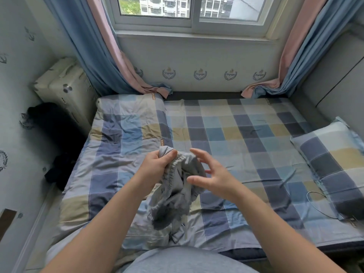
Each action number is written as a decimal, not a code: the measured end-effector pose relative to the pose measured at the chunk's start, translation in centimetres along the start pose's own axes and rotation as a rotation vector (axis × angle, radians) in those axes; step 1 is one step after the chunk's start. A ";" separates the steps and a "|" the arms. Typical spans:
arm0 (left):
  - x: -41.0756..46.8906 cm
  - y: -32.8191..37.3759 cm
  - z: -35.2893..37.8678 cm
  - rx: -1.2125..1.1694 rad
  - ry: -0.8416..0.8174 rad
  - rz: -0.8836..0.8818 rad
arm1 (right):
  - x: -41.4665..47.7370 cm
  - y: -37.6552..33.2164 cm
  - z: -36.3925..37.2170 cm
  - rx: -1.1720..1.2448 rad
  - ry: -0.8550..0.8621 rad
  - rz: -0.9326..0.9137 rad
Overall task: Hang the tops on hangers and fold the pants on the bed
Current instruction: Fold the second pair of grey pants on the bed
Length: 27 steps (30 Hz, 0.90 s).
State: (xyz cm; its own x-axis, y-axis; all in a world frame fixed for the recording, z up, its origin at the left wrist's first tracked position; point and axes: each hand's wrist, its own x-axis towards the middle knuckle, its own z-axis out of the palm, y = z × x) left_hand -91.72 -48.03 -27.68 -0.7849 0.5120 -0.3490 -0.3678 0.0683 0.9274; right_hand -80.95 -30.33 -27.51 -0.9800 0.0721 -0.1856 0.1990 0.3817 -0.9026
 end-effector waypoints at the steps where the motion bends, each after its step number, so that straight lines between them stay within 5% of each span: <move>1: -0.3 0.3 0.1 -0.025 -0.035 -0.012 | 0.1 0.4 0.6 -0.015 -0.011 -0.010; 12: -1.5 1.9 -0.3 0.010 -0.278 -0.001 | 1.1 0.7 1.8 -0.103 0.120 -0.071; 18: -0.1 -0.3 -1.6 0.775 -0.155 0.206 | 1.1 -2.0 -0.9 0.070 0.309 -0.079; 27: 0.7 -4.8 2.3 0.881 -0.003 0.412 | -0.2 -5.2 -1.5 0.331 0.398 -0.068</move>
State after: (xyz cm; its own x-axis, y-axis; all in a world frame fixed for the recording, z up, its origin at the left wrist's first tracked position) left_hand -89.38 -45.97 -32.05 -0.7667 0.6415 0.0244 0.4416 0.4994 0.7454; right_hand -81.85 -30.93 -22.16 -0.9042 0.4268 -0.0184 0.0629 0.0906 -0.9939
